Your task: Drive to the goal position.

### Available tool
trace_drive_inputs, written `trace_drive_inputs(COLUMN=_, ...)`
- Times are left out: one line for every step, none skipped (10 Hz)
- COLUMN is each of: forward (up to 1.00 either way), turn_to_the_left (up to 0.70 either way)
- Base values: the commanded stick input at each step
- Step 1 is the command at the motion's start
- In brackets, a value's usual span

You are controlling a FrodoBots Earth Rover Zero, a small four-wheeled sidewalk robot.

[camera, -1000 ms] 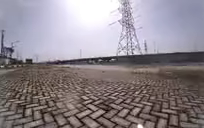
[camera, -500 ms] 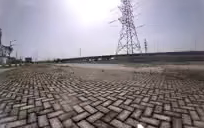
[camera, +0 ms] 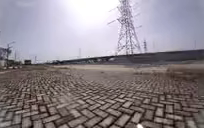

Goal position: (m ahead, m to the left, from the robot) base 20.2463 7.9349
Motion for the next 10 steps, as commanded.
trace_drive_inputs(forward=1.00, turn_to_the_left=0.11)
trace_drive_inputs(forward=1.00, turn_to_the_left=0.11)
trace_drive_inputs(forward=1.00, turn_to_the_left=0.10)
trace_drive_inputs(forward=1.00, turn_to_the_left=0.06)
trace_drive_inputs(forward=1.00, turn_to_the_left=0.03)
trace_drive_inputs(forward=1.00, turn_to_the_left=0.00)
trace_drive_inputs(forward=1.00, turn_to_the_left=0.00)
trace_drive_inputs(forward=1.00, turn_to_the_left=0.00)
trace_drive_inputs(forward=1.00, turn_to_the_left=0.00)
trace_drive_inputs(forward=1.00, turn_to_the_left=0.00)
